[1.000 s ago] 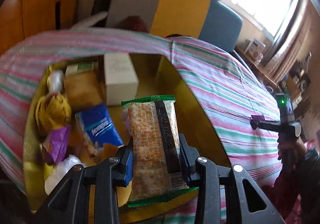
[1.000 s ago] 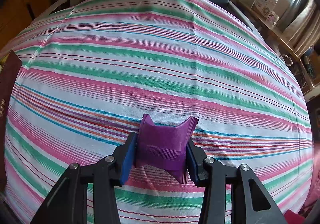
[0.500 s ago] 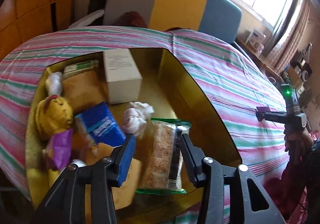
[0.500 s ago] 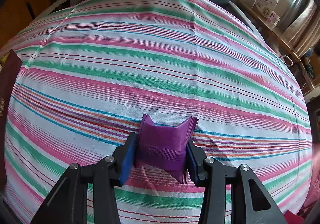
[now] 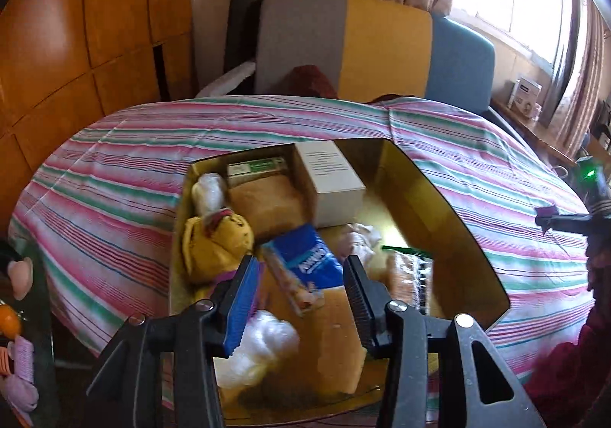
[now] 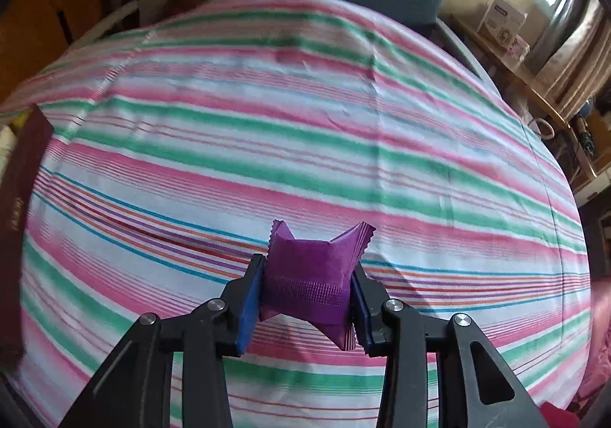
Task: Organize objects
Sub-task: 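Carry the cracker bag into the gold tray and open the left tool, then carry the purple bag into the gold tray and open the right tool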
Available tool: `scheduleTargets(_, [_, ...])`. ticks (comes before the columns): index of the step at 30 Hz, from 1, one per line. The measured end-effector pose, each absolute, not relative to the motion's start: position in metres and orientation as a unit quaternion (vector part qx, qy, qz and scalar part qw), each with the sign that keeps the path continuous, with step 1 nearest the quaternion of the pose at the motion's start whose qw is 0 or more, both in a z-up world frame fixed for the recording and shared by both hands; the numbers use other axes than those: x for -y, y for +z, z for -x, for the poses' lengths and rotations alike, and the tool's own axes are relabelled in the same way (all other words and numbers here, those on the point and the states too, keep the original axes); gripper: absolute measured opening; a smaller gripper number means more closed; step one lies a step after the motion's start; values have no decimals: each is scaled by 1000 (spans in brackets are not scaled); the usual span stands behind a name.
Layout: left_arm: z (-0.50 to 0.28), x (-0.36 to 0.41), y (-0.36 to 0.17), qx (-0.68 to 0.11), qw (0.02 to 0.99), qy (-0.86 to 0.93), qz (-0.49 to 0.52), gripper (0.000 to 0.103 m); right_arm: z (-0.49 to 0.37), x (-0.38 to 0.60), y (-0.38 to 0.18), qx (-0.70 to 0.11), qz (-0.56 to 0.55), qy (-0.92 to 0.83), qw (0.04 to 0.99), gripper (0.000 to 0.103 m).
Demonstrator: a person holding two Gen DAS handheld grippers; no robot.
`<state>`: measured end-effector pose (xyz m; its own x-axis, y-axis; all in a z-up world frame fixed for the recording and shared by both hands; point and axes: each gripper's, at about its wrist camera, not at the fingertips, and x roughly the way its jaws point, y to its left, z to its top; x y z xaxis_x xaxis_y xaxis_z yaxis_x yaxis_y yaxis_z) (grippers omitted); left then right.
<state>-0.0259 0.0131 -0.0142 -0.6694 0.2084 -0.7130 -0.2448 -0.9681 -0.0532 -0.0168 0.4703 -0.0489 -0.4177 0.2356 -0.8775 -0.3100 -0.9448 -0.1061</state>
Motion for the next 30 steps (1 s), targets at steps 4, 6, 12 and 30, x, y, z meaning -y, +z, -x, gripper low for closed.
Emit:
scheduleTargets(4, [30,-6,-19,-6,119,912,393,46,25,-409,-13,-40,468,878,92,42])
scheduleTargets(6, [30,-3,-20,-1,118,912,393,46,34,-366,2,-26,448,893,43,42])
scheduleTargets(12, [30,8,-21,13,107,913,393,47,67,-238,23,30,417,905,-84,43])
scheduleTargets(30, [38,26,-27,24,57,915,399,62,130,-165,-44,49,485,867,-104,64])
